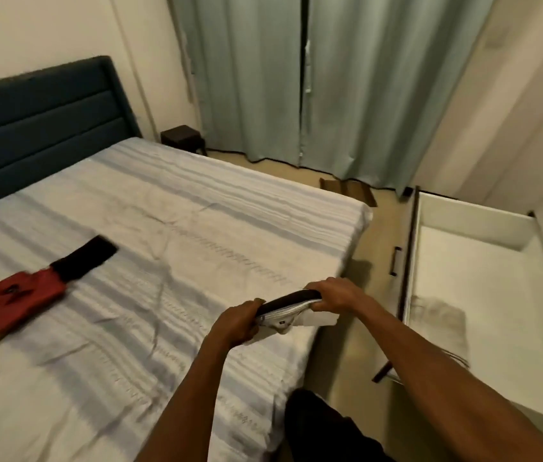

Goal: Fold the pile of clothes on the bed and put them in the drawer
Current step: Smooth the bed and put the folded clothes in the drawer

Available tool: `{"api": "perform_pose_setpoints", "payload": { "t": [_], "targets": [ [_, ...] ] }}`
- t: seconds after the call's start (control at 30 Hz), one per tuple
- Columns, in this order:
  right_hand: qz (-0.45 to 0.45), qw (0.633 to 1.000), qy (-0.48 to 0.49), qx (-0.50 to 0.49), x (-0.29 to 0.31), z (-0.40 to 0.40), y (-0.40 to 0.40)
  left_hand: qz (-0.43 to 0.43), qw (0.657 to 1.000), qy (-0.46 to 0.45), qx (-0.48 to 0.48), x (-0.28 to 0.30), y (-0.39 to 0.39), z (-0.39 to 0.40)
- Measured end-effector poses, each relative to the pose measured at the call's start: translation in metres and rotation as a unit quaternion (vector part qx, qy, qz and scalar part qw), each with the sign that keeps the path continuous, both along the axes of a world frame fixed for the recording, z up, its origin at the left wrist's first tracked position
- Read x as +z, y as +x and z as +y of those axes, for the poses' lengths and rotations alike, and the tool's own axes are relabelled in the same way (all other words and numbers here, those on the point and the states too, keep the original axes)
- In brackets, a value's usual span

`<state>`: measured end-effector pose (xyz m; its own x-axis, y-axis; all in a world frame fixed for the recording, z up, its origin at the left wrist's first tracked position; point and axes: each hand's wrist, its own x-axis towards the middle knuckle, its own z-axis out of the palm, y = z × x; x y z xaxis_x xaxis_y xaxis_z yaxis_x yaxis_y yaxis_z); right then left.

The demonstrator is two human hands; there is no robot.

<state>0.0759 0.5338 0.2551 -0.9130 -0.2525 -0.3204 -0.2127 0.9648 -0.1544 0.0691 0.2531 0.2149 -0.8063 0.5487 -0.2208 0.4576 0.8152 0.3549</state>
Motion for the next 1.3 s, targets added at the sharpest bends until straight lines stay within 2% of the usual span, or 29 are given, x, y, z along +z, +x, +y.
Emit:
{"api": "perform_pose_setpoints", "payload": {
  "t": [0.2, 0.37, 0.6, 0.73, 0.87, 1.0, 1.17, 1.3],
  "targets": [
    [0.012, 0.992, -0.019, -0.124, 0.006, 0.125, 0.052, 0.015, 0.992, -0.003, -0.122, 0.007, -0.016, 0.133],
    [0.018, 0.974, -0.04, -0.224, 0.013, 0.238, 0.095, 0.047, 0.973, -0.015, -0.225, 0.026, -0.04, 0.27],
    [0.015, 0.934, -0.045, -0.353, 0.01, 0.393, 0.152, 0.097, 0.925, -0.04, -0.365, 0.033, -0.05, 0.481],
    [0.023, 0.907, -0.05, -0.417, -0.008, 0.442, 0.193, 0.124, 0.893, -0.037, -0.432, 0.019, -0.033, 0.56],
    [0.069, 0.871, -0.058, -0.482, -0.033, 0.462, 0.245, 0.177, 0.839, -0.013, -0.514, -0.001, -0.01, 0.621],
    [0.092, 0.811, -0.096, -0.57, -0.063, 0.451, 0.28, 0.162, 0.783, -0.023, -0.601, -0.027, 0.006, 0.666],
    [0.066, 0.739, -0.101, -0.662, -0.112, 0.432, 0.282, 0.16, 0.695, -0.065, -0.698, -0.053, 0.006, 0.725],
    [0.05, 0.68, -0.095, -0.725, -0.139, 0.435, 0.261, 0.162, 0.634, -0.034, -0.755, -0.081, -0.008, 0.78]
  ]
}}
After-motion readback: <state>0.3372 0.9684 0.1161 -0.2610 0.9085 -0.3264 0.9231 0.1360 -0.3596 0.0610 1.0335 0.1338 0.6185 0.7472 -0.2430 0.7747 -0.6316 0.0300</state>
